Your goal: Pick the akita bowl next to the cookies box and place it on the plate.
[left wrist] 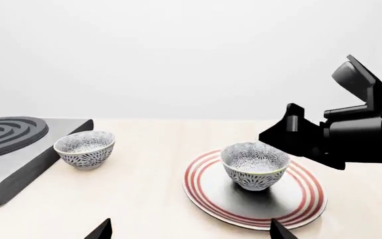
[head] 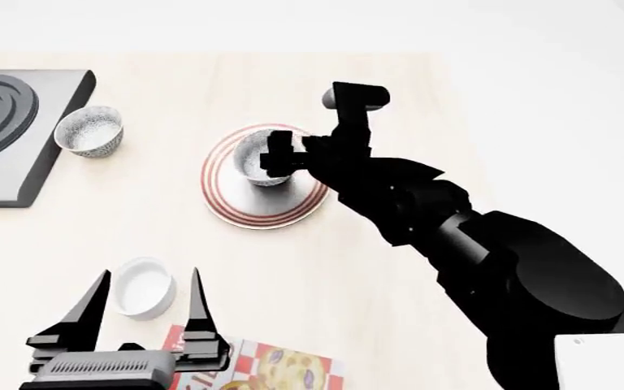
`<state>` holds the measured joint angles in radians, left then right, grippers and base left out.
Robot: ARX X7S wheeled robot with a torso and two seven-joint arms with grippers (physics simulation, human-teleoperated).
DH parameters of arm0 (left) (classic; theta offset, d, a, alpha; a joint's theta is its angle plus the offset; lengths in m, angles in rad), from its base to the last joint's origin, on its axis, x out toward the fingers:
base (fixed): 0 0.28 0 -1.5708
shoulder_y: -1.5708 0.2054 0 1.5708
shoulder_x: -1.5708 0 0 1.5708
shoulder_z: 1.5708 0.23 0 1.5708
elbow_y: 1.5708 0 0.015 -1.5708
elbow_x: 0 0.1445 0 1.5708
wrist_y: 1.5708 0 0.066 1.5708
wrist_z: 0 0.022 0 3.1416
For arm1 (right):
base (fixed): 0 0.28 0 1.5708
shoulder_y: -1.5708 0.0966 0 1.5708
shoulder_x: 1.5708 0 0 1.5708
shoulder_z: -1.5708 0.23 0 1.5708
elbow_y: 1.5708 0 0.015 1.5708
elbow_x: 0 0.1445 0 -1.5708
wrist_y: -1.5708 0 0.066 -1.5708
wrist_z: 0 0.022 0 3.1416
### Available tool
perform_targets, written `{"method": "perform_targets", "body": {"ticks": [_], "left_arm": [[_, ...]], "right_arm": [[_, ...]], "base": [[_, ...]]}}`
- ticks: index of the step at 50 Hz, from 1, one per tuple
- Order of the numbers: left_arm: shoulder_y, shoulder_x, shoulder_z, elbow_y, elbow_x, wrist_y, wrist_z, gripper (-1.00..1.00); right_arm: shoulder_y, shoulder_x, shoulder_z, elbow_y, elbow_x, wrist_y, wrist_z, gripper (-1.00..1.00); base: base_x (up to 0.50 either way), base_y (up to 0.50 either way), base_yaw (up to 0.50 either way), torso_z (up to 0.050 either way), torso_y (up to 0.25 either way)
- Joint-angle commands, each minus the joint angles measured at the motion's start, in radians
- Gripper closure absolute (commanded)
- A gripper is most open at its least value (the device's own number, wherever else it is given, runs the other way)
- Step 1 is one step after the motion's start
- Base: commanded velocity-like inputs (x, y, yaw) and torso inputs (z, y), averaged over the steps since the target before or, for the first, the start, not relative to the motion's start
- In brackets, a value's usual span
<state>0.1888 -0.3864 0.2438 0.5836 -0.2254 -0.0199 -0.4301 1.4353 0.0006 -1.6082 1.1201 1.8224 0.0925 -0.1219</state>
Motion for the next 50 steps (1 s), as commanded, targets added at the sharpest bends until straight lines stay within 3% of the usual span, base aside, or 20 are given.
{"method": "perform_targets", "body": {"ticks": [1, 10, 13, 24, 25, 30, 34, 39, 50], "left_arm": [[0.001, -0.003, 0.002, 0.001, -0.003, 0.004, -0.001, -1.0], [-0.001, -0.003, 0.004, -0.001, -0.003, 0.008, -0.004, -1.0], [0.0, -0.005, 0.005, 0.003, -0.001, 0.006, -0.005, -1.0], [-0.007, 0.002, 0.006, -0.018, 0.003, 0.024, -0.01, -1.0], [-0.007, 0.002, 0.006, -0.019, 0.004, 0.024, -0.011, -1.0], [-0.001, -0.006, -0.003, -0.003, -0.001, 0.023, -0.016, -1.0], [0.001, -0.009, -0.005, 0.0, -0.007, 0.024, -0.015, -1.0], [0.005, -0.012, -0.012, 0.007, -0.015, 0.022, -0.019, -1.0], [0.013, -0.024, -0.013, 0.029, -0.012, 0.014, -0.025, -1.0]], "right_arm": [[-0.001, -0.001, 0.002, 0.0, -0.005, -0.01, 0.01, -1.0], [0.004, -0.001, 0.01, 0.009, 0.014, -0.075, -0.012, -1.0], [0.021, -0.001, -0.01, 0.009, -0.044, -0.121, 0.05, -1.0], [0.142, 0.01, -0.002, 0.041, -0.125, -0.089, 0.081, -1.0], [0.167, 0.131, -0.009, -0.109, -0.144, -0.101, 0.211, -1.0], [0.224, 0.434, -0.005, -0.746, -0.192, -0.131, 0.507, -1.0], [0.248, 0.617, -0.012, -1.033, -0.271, -0.172, 0.683, -1.0], [0.273, 0.791, -0.024, -1.298, -0.404, -0.207, 0.846, -1.0], [0.153, 1.038, -0.003, -1.518, -0.505, -0.393, 0.934, -1.0]], "base": [[0.0, 0.0, 0.0, 0.0, 0.0], [0.0, 0.0, 0.0, 0.0, 0.0], [0.0, 0.0, 0.0, 0.0, 0.0], [0.0, 0.0, 0.0, 0.0, 0.0], [0.0, 0.0, 0.0, 0.0, 0.0], [0.0, 0.0, 0.0, 0.0, 0.0], [0.0, 0.0, 0.0, 0.0, 0.184], [0.0, 0.0, 0.0, 0.0, 0.25], [0.0, 0.0, 0.0, 0.0, 0.25]]}}
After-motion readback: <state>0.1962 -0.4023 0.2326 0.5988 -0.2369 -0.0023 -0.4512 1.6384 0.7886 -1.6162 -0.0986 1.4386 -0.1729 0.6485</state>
